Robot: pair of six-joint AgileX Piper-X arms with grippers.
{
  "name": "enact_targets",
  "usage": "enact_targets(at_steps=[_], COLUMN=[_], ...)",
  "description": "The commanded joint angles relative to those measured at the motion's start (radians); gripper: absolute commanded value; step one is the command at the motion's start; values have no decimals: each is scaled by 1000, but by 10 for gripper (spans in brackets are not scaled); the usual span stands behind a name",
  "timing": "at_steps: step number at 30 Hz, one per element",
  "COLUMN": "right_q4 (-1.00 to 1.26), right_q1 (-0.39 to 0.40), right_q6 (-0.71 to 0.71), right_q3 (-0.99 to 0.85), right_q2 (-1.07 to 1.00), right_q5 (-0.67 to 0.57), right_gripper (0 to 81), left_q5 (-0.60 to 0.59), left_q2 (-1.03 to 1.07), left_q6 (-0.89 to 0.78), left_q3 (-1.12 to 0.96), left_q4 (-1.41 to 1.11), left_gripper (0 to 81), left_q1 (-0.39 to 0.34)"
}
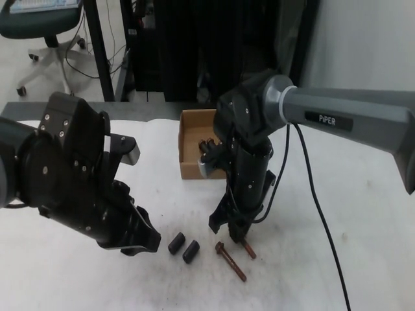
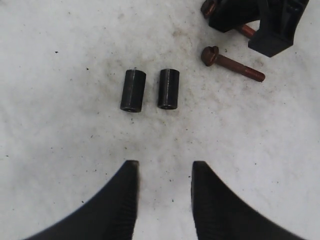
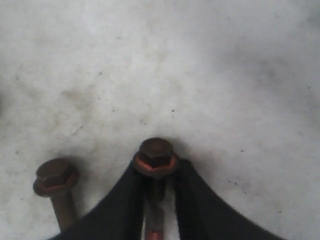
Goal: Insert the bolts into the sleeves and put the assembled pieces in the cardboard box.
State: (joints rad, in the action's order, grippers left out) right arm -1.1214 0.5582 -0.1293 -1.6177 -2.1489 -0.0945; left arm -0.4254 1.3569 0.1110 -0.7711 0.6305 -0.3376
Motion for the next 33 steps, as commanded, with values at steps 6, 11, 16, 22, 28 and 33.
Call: enact_targets(at_steps=[6, 11, 16, 22, 28, 33], right_q4=[38, 102, 138, 47, 27, 24], right_q1=[-8, -53, -115, -178, -214, -241], right_q6=[46, 153, 164, 149, 136, 129], right_q3=[4, 4, 4, 4, 4, 4], right_q2=[45, 191, 339, 462, 540, 581], right_q5=[-16, -62, -69, -69, -69, -70], right_gripper=[8, 8, 8, 8, 8, 8], left_q5=[6, 56, 159, 238, 260, 280], left_q2=[-4, 3, 104, 319, 443, 456], left_q6=[2, 2, 2, 2, 12, 92], left_q3=[-8, -28, -141, -368, -475, -477], left_q4=[-1, -47, -31, 222, 293, 278], left_gripper=[332, 332, 332, 332, 332, 332], left_q1=[-5, -40, -124, -168, -172, -195])
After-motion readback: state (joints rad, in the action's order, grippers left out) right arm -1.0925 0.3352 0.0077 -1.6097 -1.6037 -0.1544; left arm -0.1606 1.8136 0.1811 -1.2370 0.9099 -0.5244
